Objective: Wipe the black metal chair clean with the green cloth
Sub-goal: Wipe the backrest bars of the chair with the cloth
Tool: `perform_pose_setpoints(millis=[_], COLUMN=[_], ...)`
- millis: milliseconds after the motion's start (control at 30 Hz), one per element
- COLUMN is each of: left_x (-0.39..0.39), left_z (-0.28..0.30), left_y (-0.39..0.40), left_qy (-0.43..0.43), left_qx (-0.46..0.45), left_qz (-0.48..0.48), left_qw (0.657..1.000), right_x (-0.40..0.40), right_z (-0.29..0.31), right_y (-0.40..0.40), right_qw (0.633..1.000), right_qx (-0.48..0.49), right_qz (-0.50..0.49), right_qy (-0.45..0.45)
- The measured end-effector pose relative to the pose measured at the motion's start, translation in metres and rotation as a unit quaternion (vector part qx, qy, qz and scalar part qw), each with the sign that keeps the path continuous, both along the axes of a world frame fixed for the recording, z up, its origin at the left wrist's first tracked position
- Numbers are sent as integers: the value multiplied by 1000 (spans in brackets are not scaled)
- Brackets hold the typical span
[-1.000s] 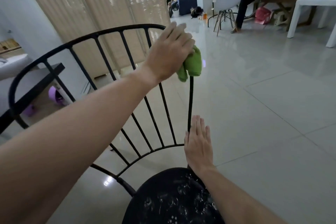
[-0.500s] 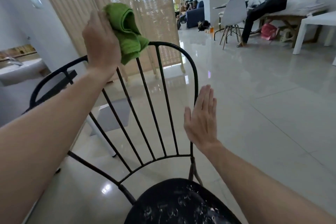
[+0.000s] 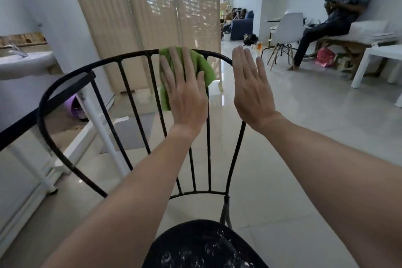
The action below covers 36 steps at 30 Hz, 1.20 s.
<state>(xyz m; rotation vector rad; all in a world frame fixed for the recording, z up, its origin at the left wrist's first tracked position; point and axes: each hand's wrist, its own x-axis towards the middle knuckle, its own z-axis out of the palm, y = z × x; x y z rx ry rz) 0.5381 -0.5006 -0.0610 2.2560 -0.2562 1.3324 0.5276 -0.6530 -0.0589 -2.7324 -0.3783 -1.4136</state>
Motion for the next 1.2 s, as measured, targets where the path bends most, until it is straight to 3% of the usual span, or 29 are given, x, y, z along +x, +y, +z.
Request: perform_pose_setpoints(millis=[167,267,433,567,733,933,1033,1100,1200], left_x=[-12,-29,-56,-60,-74,-101,-102,-94,-63], left_z=[-36,-67,-154,-179,-195,-226,-200,-172,-118], left_y=[0,1,-2,-8,-12,-43,-76,-89,-86], left_qy=[6,29,145,165,133,201,232,194,92], left_qx=[-73,-69,77,104,45,-126,-325,-399,-347], left_qz=[-85,-106,39,91,30,-48,-70,-91,-102], left_qw=[994,992,986,977,990,970,914,892,928], right_x=[-3,-3,-4,-3,-3,-1,-3,-2,-3], right_z=[1,0,-2,-3,-3,-5,-4,-4,-3], right_y=[3,3,7,7,6,7,7,4,1], right_qw=[1000,1000,999,999,999,999,999,999,1000], right_qx=[7,12,23,28,29,35,31,24,7], right_qz=[3,1,-11,-11,-7,-9,-12,-10,0], right_qy=[-7,-11,-19,-20,-22,-24,-20,-19,-24])
